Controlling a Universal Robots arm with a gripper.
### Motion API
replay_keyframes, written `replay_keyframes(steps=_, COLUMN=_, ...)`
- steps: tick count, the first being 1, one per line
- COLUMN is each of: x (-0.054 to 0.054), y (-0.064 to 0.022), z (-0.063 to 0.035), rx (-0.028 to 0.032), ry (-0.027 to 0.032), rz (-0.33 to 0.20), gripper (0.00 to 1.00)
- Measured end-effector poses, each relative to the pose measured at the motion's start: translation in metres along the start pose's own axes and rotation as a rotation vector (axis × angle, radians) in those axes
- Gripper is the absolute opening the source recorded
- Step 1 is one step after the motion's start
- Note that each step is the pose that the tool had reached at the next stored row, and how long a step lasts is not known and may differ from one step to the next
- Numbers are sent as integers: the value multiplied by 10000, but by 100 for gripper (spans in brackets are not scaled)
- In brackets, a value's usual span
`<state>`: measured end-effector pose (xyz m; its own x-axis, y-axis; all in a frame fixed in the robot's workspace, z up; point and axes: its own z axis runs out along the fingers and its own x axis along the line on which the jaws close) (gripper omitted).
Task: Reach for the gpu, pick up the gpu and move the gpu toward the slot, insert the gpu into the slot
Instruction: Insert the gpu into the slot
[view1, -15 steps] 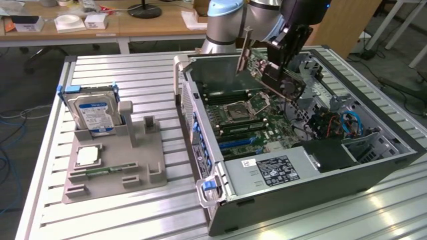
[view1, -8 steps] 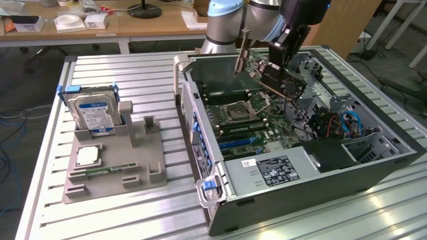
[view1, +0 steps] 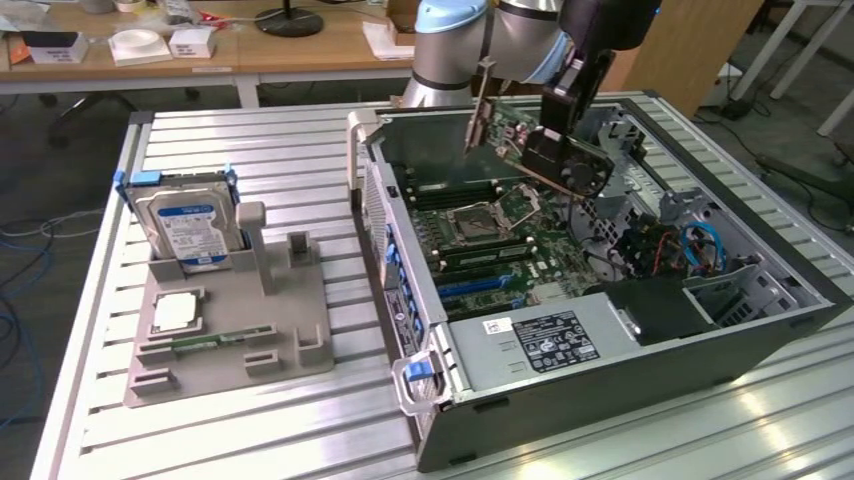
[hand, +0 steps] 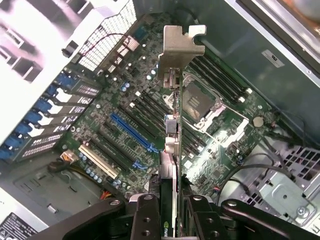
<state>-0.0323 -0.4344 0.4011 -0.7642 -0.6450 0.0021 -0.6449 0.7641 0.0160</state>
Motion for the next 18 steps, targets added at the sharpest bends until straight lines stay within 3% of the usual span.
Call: replay_keyframes(steps=18, x=35, y=11, z=13, rx=-2, ry=22, rz=-1657, gripper=26)
